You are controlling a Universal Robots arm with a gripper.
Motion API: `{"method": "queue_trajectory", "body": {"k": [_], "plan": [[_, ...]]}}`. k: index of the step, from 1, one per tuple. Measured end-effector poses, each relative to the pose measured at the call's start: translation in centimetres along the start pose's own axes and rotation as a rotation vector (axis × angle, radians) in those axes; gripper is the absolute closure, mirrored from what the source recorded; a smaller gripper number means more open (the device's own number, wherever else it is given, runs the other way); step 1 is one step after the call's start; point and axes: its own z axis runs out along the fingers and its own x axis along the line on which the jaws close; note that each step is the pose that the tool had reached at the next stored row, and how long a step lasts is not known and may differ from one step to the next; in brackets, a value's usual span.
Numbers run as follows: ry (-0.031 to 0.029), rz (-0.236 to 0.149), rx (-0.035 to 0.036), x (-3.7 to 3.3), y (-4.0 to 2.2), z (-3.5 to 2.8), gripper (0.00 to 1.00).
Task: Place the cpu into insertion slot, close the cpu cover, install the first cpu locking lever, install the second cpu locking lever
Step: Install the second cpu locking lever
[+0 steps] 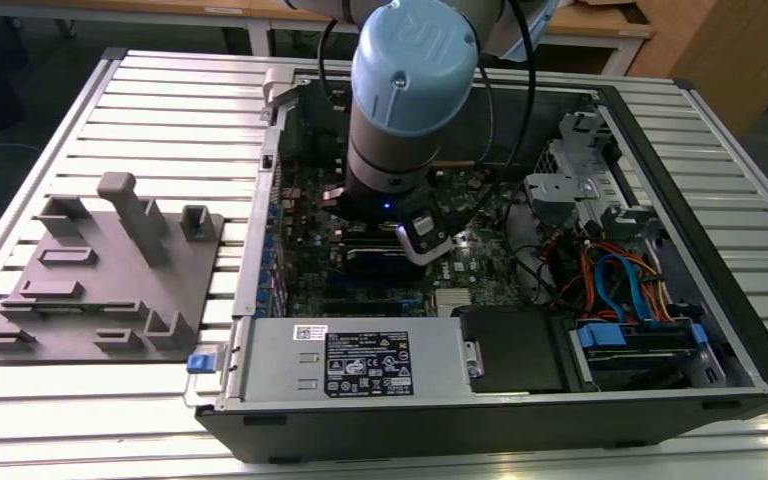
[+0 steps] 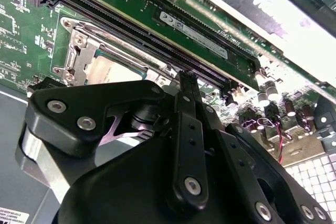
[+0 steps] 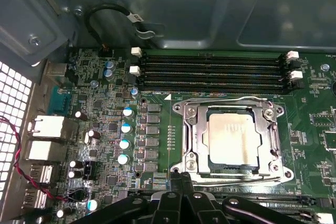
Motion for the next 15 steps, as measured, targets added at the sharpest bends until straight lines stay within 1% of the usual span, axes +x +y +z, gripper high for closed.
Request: {"method": "queue_trajectory", "body": {"k": [3, 6, 7, 13, 15], "plan": [[-0.0001, 0.0, -0.0032, 0.03, -0.03, 0.06, 0.89], [-0.0003, 0.0, -0.011, 0.09, -0.04, 0.11, 0.89], [-0.0004, 0.0, -0.0123, 0.11, -0.04, 0.11, 0.89], [-0.0013, -0.001, -0.0185, 0.31, -0.08, 0.23, 0.89], [-0.0026, -0.001, -0.0192, 0.36, -0.12, 0.35, 0.89]]}}
